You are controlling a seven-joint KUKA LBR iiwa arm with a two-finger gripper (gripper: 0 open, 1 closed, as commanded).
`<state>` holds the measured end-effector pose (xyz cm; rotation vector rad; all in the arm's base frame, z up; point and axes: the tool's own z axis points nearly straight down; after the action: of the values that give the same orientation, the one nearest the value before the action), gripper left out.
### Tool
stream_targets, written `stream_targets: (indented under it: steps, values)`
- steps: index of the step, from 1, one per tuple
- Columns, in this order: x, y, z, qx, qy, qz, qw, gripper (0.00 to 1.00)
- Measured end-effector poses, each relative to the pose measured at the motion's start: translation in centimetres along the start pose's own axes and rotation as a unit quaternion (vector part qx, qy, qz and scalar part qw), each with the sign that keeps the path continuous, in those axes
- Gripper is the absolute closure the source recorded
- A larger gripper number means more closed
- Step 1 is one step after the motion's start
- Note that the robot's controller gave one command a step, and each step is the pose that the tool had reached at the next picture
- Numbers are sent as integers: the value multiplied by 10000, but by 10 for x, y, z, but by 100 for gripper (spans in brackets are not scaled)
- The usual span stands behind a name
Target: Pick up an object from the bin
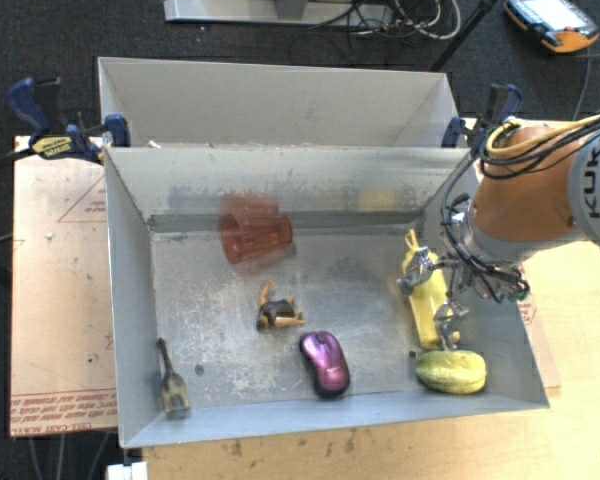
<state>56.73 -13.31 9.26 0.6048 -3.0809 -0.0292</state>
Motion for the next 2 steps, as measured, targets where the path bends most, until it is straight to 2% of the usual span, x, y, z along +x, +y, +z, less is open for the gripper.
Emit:
stream_targets:
  steps: [1, 2]
  values:
    - [2, 2, -41, 43, 7, -102, 9999, 100]
    - [0, -3, -46, 17, 22, -246, 9997, 100]
